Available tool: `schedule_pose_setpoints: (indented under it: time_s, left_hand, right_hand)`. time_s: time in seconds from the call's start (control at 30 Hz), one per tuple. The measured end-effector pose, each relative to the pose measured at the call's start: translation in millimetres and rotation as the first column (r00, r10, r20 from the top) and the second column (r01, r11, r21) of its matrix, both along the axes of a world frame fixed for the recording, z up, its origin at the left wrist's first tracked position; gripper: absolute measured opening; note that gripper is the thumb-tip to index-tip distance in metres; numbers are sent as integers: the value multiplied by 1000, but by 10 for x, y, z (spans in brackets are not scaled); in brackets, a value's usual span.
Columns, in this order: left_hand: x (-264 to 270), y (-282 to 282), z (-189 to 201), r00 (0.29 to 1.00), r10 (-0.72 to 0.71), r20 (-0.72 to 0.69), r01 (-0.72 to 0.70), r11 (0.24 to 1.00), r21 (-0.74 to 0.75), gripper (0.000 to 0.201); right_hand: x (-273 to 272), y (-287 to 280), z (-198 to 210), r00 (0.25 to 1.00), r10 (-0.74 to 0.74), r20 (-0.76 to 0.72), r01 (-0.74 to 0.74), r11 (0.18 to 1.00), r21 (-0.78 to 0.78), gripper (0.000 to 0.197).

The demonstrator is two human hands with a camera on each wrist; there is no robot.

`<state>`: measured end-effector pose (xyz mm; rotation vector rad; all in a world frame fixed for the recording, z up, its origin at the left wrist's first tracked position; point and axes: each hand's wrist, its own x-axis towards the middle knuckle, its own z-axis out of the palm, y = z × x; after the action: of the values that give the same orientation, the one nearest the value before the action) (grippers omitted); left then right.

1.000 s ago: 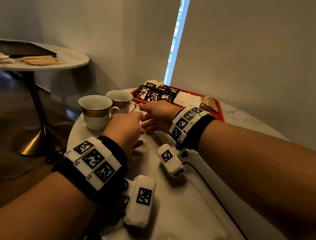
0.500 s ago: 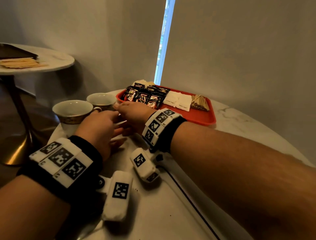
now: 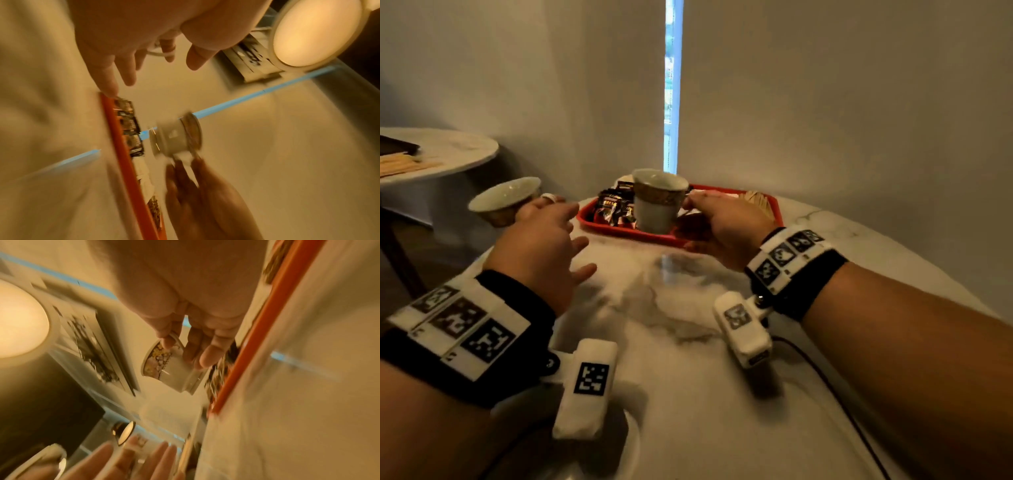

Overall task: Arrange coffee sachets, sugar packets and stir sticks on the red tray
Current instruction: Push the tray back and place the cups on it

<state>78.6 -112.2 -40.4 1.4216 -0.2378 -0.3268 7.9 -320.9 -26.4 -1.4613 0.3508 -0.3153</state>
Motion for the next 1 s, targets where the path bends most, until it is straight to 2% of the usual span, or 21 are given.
schedule_pose_setpoints:
  time_s: [0.07, 0.2, 0.3, 0.4, 0.53, 0.67, 0.73, 1.0]
  left_hand:
    - [22, -257, 224, 997, -26, 73, 29, 999, -43, 17]
    - [-50, -990, 560, 986, -99, 133, 112, 989, -92, 14]
    - [-150, -1546, 606, 970, -210, 124, 222, 971, -92, 24]
    - [-292, -2050, 523, 943, -331, 46, 333, 942, -51, 9]
    - [-521, -2569, 300, 904, -423, -64, 422, 906, -29, 12]
    - [-707, -2913, 110, 884, -428, -189, 434, 901, -11, 15]
    - [-766, -3026, 26, 862, -462, -207, 474, 881, 8, 18]
    - [-875, -3238, -178, 809, -480, -338, 522, 852, 39, 27]
  right_hand:
    - [-298, -454, 84, 988, -139, 71, 136, 989, 48, 23]
    - [-873, -1276, 75, 914, -381, 140, 374, 925, 72, 22]
    - [-1082, -1678, -109, 853, -506, 125, 485, 859, 166, 19]
    - [-1127, -1932, -315, 802, -593, 69, 570, 794, 210, 16]
    - [-1079, -2069, -468, 799, -601, 9, 578, 772, 265, 18]
    - [-1064, -2145, -520, 780, -626, -4, 599, 746, 291, 20]
    - [-1073, -2189, -536, 771, -636, -20, 613, 734, 291, 21]
    - [-1090, -2292, -575, 766, -636, -92, 641, 746, 183, 19]
